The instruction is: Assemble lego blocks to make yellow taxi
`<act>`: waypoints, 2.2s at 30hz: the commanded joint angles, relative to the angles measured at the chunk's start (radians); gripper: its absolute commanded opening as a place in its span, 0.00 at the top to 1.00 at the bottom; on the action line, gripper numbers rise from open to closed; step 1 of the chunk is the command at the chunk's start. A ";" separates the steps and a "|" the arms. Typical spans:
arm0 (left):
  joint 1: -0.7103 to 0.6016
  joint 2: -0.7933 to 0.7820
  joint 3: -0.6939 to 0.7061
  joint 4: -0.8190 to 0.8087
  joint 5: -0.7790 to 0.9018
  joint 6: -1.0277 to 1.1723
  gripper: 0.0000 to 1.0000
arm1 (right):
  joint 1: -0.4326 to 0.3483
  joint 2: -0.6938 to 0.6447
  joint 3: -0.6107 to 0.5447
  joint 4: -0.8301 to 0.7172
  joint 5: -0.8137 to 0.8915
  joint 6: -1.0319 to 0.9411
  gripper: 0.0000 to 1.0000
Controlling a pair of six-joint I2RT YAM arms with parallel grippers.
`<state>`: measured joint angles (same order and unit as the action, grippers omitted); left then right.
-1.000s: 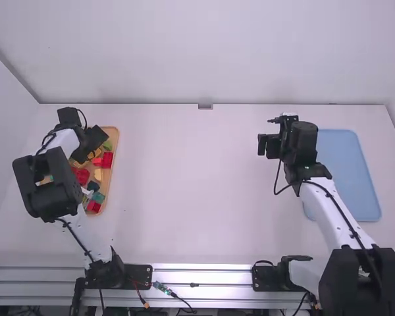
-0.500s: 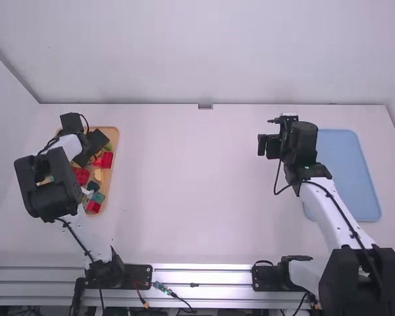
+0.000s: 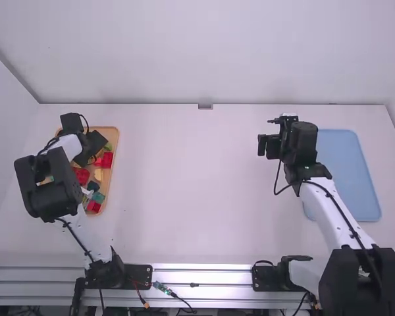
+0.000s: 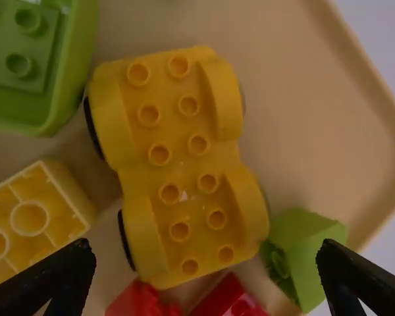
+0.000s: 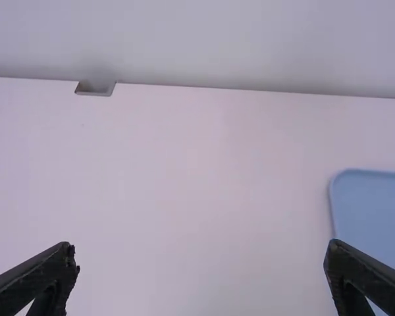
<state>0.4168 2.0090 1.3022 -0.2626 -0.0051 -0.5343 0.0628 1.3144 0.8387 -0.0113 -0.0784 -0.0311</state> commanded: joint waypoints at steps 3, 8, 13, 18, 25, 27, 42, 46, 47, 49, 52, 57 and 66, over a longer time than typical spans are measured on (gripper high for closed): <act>0.009 0.021 0.042 -0.075 -0.011 -0.051 0.06 | 0.003 0.003 0.032 -0.001 0.000 -0.002 0.01; 0.008 0.021 0.123 -0.161 -0.010 -0.077 0.02 | 0.003 0.003 0.032 -0.001 0.001 -0.002 0.01; 0.010 0.021 0.184 -0.216 -0.016 -0.114 0.04 | 0.003 0.003 0.031 -0.005 0.001 -0.002 0.01; 0.009 0.021 0.220 -0.299 -0.014 -0.119 0.00 | 0.003 0.003 0.032 -0.004 0.000 -0.002 0.01; 0.011 0.021 0.278 -0.409 -0.042 -0.122 0.01 | 0.003 0.003 0.031 -0.005 0.000 -0.002 0.01; 0.005 0.021 0.288 -0.439 -0.087 -0.122 0.03 | 0.004 0.003 0.032 -0.006 0.001 -0.003 0.01; 0.043 0.020 0.285 -0.406 -0.006 -0.021 0.01 | 0.002 0.003 0.032 -0.013 -0.003 -0.002 0.01; 0.036 0.020 0.264 -0.353 -0.009 -0.016 0.01 | 0.006 0.003 0.032 -0.012 -0.003 -0.002 0.01; 0.033 0.020 0.255 -0.320 -0.006 -0.016 0.01 | 0.003 0.003 0.032 -0.012 -0.003 -0.002 0.01; 0.032 0.019 0.252 -0.313 0.016 -0.016 0.01 | 0.003 0.003 0.032 -0.013 -0.002 -0.002 0.01; 0.042 0.019 0.253 -0.308 0.072 -0.017 0.01 | 0.002 0.003 0.032 -0.014 -0.003 -0.002 0.01; 0.026 0.021 0.253 -0.254 0.129 -0.031 0.01 | 0.006 0.003 0.032 -0.011 -0.003 0.001 0.01; -0.009 0.031 0.255 -0.246 0.045 -0.101 0.01 | 0.004 0.003 0.032 -0.013 -0.003 0.001 0.01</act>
<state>0.4129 2.0216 1.5658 -0.5056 0.0570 -0.6144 0.0635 1.3144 0.8387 -0.0223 -0.0795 -0.0315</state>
